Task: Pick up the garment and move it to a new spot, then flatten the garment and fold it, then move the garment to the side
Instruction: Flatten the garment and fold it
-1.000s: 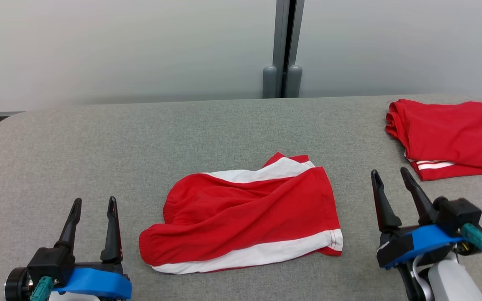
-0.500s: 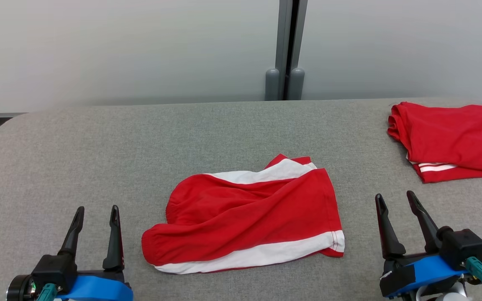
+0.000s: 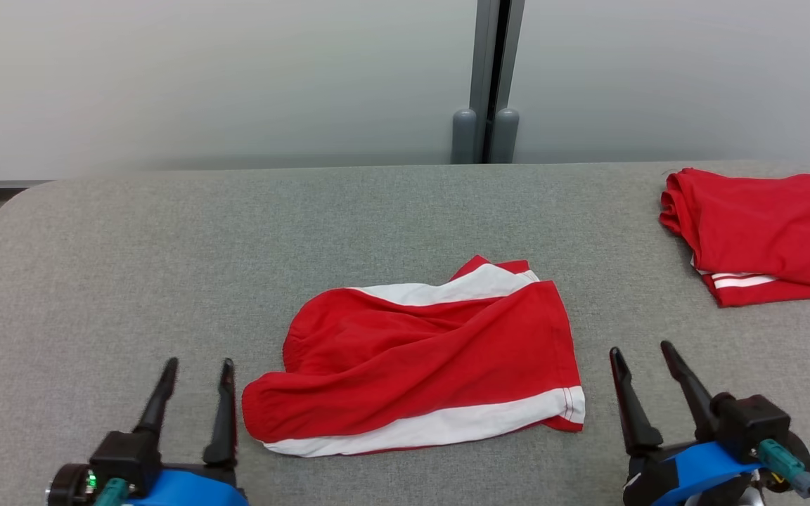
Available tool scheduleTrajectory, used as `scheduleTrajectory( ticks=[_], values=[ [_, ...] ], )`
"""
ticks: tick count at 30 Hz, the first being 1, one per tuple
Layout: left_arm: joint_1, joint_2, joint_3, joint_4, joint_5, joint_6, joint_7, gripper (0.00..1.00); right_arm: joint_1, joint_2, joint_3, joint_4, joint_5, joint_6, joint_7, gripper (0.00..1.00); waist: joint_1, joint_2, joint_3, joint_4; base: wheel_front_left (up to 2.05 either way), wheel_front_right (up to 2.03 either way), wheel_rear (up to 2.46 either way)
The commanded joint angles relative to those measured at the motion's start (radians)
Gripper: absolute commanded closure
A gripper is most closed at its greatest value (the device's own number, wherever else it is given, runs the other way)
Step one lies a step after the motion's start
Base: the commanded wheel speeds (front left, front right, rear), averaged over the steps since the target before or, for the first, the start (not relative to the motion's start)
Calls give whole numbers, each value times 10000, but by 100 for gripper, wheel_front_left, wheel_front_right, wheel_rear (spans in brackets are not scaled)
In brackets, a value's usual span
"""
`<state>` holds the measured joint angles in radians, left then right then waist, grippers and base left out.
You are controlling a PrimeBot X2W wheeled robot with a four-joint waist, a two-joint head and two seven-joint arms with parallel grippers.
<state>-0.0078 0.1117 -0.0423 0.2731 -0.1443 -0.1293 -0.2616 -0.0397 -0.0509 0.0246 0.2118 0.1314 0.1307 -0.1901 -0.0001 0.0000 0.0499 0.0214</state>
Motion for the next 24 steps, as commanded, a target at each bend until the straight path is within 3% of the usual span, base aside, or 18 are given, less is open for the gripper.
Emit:
scheduleTrajectory(
  ticks=[1, 14, 24],
  values=[
    [-28, 73, -242, 159, -118, -24, -45, 0, 106, 3, 91, 180, -27, 1, 20, 0, 1, 0, 42, 35, 0, 0, 0],
    [38, 787, -2433, 1574, -976, -22, -47, 0, -293, -2, 968, 2077, 228, 1, -235, 0, 1, 0, 284, 89, 0, 0, 0],
    [-674, 1084, -3126, 2659, -1460, -22, -47, 0, -1194, -58, 1794, 3572, 490, 1, -494, 0, 1, 0, 508, 51, 0, 0, 0]
  ],
)
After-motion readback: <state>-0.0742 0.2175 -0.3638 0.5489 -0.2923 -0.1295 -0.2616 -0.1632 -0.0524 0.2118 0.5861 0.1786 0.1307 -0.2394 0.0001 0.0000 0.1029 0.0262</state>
